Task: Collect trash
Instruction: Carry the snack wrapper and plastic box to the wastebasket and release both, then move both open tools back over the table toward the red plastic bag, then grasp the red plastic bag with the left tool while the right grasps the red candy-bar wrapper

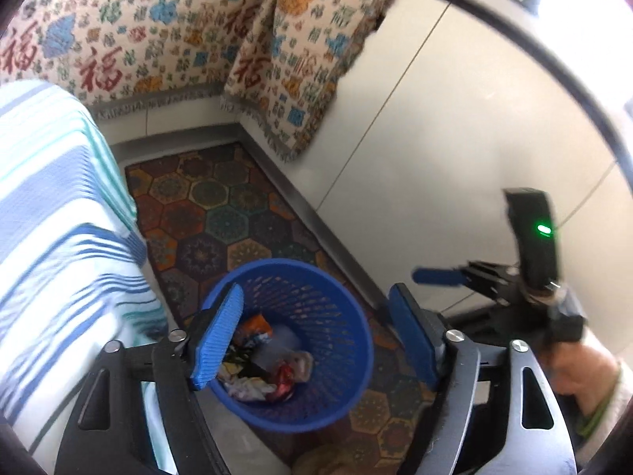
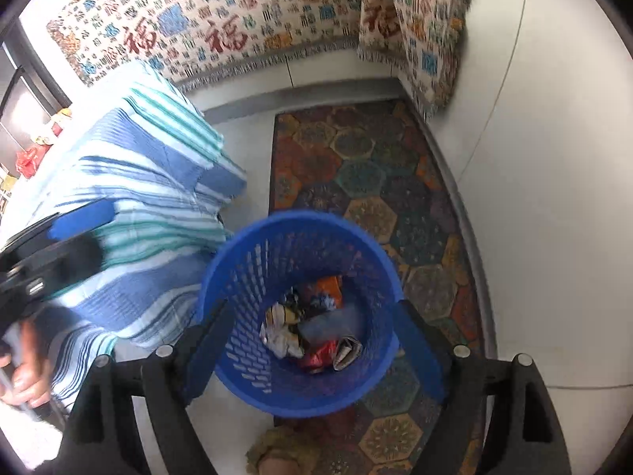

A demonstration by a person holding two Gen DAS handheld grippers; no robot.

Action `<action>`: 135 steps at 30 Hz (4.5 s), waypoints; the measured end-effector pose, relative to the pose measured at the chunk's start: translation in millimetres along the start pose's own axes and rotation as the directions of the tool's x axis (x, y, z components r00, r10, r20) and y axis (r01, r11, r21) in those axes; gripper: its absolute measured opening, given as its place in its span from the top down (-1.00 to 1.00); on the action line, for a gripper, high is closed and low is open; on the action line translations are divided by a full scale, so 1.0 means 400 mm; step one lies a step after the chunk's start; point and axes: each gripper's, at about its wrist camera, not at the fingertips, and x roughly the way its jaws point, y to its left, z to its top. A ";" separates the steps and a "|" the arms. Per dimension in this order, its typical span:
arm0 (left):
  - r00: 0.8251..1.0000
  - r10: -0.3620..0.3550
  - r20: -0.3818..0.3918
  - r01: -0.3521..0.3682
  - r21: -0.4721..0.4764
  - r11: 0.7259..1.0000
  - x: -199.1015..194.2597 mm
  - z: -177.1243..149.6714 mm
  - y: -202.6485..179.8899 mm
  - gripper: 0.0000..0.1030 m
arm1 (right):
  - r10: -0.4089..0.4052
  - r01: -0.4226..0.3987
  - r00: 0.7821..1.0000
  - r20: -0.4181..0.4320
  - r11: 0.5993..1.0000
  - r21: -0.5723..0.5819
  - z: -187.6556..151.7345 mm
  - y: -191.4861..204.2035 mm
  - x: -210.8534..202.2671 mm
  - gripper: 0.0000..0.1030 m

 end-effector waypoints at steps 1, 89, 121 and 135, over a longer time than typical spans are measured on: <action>1.000 0.005 0.018 -0.005 0.009 1.000 -0.036 -0.005 -0.004 -0.63 | -0.017 0.018 1.000 0.026 1.000 -0.016 0.005 0.010 -0.015 -0.64; 0.776 0.631 0.031 -0.583 -0.346 0.735 -0.671 -0.068 0.840 0.43 | 0.221 -0.189 0.971 0.086 0.940 -0.283 0.243 0.947 0.030 -0.75; 0.735 0.672 -0.087 -0.669 -0.258 0.698 -0.653 -0.177 0.824 -0.99 | 0.211 -0.107 0.968 0.139 0.840 -0.531 0.156 0.985 0.031 -0.39; 0.743 0.664 -0.077 -0.661 -0.239 0.712 -0.647 -0.161 0.853 -0.99 | 0.210 -0.135 0.972 0.108 0.869 -0.477 0.168 0.984 0.065 -0.79</action>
